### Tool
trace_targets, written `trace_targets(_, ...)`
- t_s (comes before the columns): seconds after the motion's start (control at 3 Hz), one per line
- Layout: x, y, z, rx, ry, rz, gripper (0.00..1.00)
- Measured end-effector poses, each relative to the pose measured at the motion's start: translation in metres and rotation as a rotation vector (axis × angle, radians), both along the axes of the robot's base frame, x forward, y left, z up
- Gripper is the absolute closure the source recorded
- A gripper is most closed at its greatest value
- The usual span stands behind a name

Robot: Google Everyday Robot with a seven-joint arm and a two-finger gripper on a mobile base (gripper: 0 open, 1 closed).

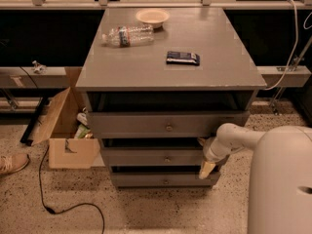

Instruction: Open middle drawer

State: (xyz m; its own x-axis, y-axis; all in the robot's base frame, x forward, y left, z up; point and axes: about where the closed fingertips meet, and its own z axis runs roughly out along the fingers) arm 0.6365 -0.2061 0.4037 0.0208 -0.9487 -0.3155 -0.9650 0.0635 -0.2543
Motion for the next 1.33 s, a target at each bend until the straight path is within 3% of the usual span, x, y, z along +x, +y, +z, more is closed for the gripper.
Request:
trace_targets(0.67,-0.029,-0.016,0.008,-0.029,-0.033,-0.045,0.5)
trace_targets(1.33,-0.038,-0.016,0.024,-0.028,-0.038,-0.041,1.0)
